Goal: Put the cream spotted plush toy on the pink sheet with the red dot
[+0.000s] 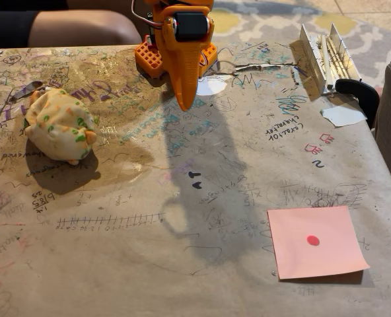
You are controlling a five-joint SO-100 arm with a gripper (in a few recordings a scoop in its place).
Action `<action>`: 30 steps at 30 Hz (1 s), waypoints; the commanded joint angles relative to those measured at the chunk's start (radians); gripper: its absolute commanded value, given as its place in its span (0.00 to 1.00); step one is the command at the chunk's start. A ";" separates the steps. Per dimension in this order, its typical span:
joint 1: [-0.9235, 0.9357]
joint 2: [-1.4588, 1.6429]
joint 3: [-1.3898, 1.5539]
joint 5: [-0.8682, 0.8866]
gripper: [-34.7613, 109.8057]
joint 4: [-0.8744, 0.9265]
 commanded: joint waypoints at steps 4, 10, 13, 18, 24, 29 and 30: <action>-0.011 0.008 -0.011 -0.002 0.24 -0.014; -0.011 0.008 -0.011 -0.002 0.24 -0.014; -0.011 0.008 -0.011 -0.002 0.24 -0.014; -0.009 0.008 -0.011 0.000 0.24 -0.015; -0.012 0.008 -0.015 0.005 0.24 -0.023; 0.015 0.006 -0.083 0.015 0.24 -0.005; 0.040 0.006 -0.106 0.017 0.24 0.002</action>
